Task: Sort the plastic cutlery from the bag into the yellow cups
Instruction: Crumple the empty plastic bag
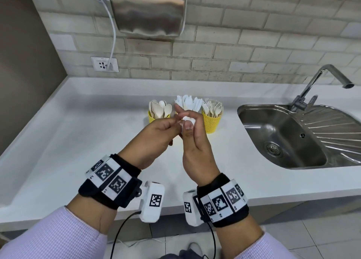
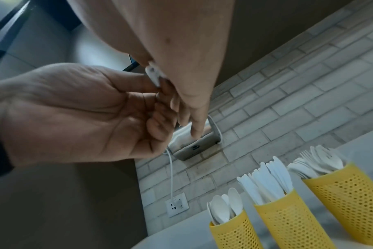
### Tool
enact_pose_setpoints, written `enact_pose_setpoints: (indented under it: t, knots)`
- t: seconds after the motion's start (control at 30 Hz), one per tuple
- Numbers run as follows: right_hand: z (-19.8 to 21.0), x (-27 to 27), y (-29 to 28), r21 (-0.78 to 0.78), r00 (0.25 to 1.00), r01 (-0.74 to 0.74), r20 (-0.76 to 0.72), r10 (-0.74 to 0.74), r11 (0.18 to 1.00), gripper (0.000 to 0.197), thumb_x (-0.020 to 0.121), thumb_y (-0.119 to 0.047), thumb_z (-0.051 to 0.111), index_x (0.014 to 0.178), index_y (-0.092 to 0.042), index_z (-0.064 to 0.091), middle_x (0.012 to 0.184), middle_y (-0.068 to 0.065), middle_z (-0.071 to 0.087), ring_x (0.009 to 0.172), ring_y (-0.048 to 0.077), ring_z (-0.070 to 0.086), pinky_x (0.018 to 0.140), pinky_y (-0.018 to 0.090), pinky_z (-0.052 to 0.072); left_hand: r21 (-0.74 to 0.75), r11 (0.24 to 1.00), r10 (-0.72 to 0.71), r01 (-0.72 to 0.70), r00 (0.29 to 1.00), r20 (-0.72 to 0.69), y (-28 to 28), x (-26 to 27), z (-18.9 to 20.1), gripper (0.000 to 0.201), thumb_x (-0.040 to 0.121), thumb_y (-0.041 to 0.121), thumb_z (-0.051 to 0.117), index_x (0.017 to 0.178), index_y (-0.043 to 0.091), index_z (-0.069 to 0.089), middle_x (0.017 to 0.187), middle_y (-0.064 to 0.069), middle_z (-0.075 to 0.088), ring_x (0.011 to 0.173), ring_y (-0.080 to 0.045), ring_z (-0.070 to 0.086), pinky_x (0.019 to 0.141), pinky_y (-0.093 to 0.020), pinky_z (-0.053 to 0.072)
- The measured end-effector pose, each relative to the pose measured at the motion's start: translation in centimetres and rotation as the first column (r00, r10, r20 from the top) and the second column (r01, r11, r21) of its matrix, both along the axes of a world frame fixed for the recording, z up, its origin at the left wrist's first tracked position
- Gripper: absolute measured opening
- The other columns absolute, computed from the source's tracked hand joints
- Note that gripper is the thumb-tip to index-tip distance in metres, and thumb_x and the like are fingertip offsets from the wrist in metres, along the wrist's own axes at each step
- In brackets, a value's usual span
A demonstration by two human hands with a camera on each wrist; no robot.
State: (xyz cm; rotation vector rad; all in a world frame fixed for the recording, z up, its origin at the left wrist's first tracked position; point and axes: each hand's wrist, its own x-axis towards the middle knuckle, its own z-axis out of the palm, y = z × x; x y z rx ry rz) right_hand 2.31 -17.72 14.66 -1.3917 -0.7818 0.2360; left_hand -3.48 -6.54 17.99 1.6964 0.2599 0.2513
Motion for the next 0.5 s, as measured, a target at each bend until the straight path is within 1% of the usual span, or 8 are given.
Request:
enact_pose_setpoints:
  t: [0.07, 0.13, 0.17, 0.2, 0.23, 0.27, 0.4, 0.5]
  knots:
    - [0.2, 0.2, -0.4, 0.046, 0.999, 0.038, 0.032, -0.039, 0.998, 0.026, 0.110, -0.029, 0.028, 0.117, -0.010, 0.045, 0.137, 0.003, 0.065, 0.129, 0.015, 0.059, 0.109, 0.037, 0.046, -0.070, 0.997, -0.022, 0.022, 1.000, 0.007, -0.8, 0.3, 0.0, 0.043, 0.107, 0.019, 0.050, 0.074, 0.028, 0.076, 0.061, 0.019, 0.058, 0.067, -0.010, 0.040, 0.070, -0.029, 0.036]
    - [0.1, 0.8, -0.5, 0.078, 0.994, 0.103, 0.038, -0.106, 0.992, 0.027, 0.111, -0.027, 0.029, 0.111, -0.005, 0.045, 0.119, 0.009, 0.073, 0.118, 0.020, 0.067, 0.100, 0.035, 0.051, -0.032, 0.999, -0.009, 0.009, 1.000, 0.020, -1.5, 0.8, 0.2, 0.047, 0.107, 0.020, 0.051, 0.067, 0.031, 0.075, 0.060, 0.012, 0.060, 0.062, -0.009, 0.039, 0.068, -0.025, 0.038]
    - [0.0, 1.2, -0.6, 0.086, 0.989, 0.139, 0.032, -0.142, 0.987, 0.026, 0.110, -0.026, 0.030, 0.109, -0.005, 0.045, 0.110, 0.009, 0.075, 0.114, 0.021, 0.069, 0.095, 0.035, 0.053, 0.006, 1.000, -0.003, 0.003, 1.000, 0.025, -1.9, 1.1, 0.2, 0.048, 0.107, 0.020, 0.050, 0.067, 0.030, 0.076, 0.080, 0.003, 0.069, 0.060, -0.008, 0.036, 0.066, -0.021, 0.039]
    - [0.0, 1.6, -0.6, 0.085, 0.984, 0.177, 0.024, -0.179, 0.981, 0.025, 0.109, -0.027, 0.032, 0.108, -0.007, 0.046, 0.102, 0.007, 0.075, 0.109, 0.022, 0.071, 0.091, 0.037, 0.056, 0.049, 0.999, 0.002, -0.003, 1.000, 0.020, -2.4, 1.3, 0.4, 0.052, 0.108, 0.023, 0.049, 0.063, 0.031, 0.075, 0.107, 0.015, 0.057, 0.071, -0.023, 0.053, 0.064, -0.017, 0.040]
    - [0.1, 2.2, -0.8, 0.077, 0.976, 0.213, 0.020, -0.215, 0.974, 0.022, 0.108, -0.029, 0.033, 0.106, -0.011, 0.046, 0.094, 0.003, 0.075, 0.104, 0.022, 0.073, 0.087, 0.041, 0.059, 0.097, 0.995, -0.002, 0.002, 1.000, -0.001, -2.8, 1.5, 0.3, 0.057, 0.109, 0.030, 0.046, 0.058, 0.033, 0.074, 0.095, 0.024, 0.032, 0.088, 0.007, 0.023, 0.064, -0.020, 0.039]
    - [0.2, 2.6, -1.1, 0.068, 0.970, 0.242, 0.009, -0.243, 0.968, 0.019, 0.107, -0.031, 0.034, 0.104, -0.016, 0.046, 0.086, -0.002, 0.073, 0.098, 0.022, 0.074, 0.082, 0.046, 0.060, 0.133, 0.991, -0.004, 0.008, 0.999, -0.033, -3.1, 1.7, 0.3, 0.057, 0.108, 0.039, 0.044, 0.060, 0.036, 0.074, 0.076, 0.017, 0.029, 0.068, -0.008, 0.027, 0.065, -0.026, 0.038]
    - [0.9, 5.0, -3.4, 0.041, 0.933, 0.360, 0.000, -0.360, 0.932, 0.017, 0.110, -0.027, 0.035, 0.099, -0.017, 0.044, 0.065, -0.010, 0.054, 0.061, 0.014, 0.059, 0.058, 0.030, 0.054, 0.245, 0.969, -0.007, 0.036, 0.993, -0.117, -3.8, 2.3, -0.7, 0.049, 0.104, 0.059, 0.041, 0.093, 0.029, 0.079, 0.059, 0.015, 0.049, 0.061, -0.006, 0.047, 0.069, -0.031, 0.038]
    - [0.4, 6.9, -5.6, -0.029, 0.882, 0.452, 0.165, -0.441, 0.892, 0.022, 0.109, -0.033, 0.033, 0.098, -0.016, 0.044, 0.069, -0.013, 0.049, 0.058, 0.023, 0.051, 0.060, 0.048, 0.050, 0.335, 0.939, -0.014, 0.080, 0.980, -0.197, -3.8, 1.6, -2.2, 0.044, 0.102, 0.061, 0.043, 0.092, 0.032, 0.074, 0.066, 0.005, 0.046, 0.063, -0.012, 0.047, 0.067, -0.034, 0.038]
